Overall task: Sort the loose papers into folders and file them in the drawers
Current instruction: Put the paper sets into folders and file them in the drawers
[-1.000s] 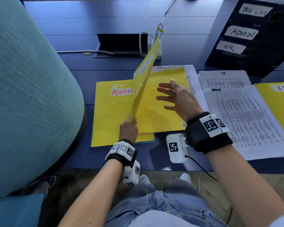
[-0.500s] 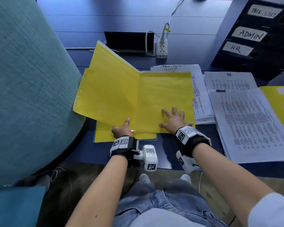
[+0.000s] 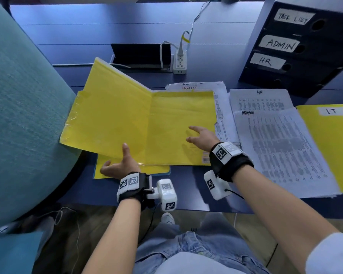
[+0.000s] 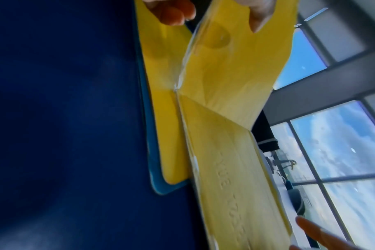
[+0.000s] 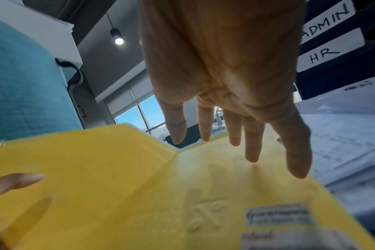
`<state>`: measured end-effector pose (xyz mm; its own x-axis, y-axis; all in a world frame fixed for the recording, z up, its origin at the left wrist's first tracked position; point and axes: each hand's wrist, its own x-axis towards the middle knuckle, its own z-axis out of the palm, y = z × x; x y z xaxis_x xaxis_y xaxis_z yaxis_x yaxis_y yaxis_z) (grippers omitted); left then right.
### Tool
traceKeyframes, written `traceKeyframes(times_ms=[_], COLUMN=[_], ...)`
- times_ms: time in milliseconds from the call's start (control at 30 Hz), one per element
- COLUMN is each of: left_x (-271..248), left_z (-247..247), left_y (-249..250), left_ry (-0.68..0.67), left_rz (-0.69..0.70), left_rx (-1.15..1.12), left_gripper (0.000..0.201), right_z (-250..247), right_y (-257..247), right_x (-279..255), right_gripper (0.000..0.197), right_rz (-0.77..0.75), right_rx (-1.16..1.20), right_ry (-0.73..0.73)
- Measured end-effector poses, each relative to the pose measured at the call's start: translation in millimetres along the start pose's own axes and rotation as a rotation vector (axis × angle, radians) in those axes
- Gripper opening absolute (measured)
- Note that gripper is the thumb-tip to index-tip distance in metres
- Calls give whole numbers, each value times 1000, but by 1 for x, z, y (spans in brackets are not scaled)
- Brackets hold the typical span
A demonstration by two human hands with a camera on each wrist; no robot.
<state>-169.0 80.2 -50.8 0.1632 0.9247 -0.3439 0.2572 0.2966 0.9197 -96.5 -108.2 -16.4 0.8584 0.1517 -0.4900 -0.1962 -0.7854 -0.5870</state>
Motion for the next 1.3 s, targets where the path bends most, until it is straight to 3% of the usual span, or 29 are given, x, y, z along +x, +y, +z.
traceKeyframes(times_ms=[133,233,400,533,700,800,867,933,1100,1300], left_x=[-28,-61,-130,-184,-230,-248,-256,-260,-268,-272], left_z=[13,44,121,180,231,243,246,248,255,257], left_y=[14,32,52,42,1,-24,-34,-38,-40,-43], left_ry=[39,-36,-346,-680,-1138,-1282,-1307,-1307,-1312,-1295], left_rz=[153,244,383,496,615,727,915,1023,1072,1078], left_rx=[-29,-47,7,263,791,1086,1309,1427,1532,1564], left_gripper=[52,40,16,7,30,64,85,91,84,81], right_z=[-37,-72,-139,-191,-230,-240,-243,-243,-244,-252], right_y=[9,22,60,104,161,188,200,207,209,206], right_x=[4,12,33,50,67,76,79,84,97,100], right_gripper=[52,49,43,37,19,26,20,20,26,27], right_rz=[-62,-75,-37,84,259,350,378,392,372,435], right_rx=[52,80,106,162,165,151,139,127,74,299], right_ry=[14,46,155,259,325,327,300,268,259,190])
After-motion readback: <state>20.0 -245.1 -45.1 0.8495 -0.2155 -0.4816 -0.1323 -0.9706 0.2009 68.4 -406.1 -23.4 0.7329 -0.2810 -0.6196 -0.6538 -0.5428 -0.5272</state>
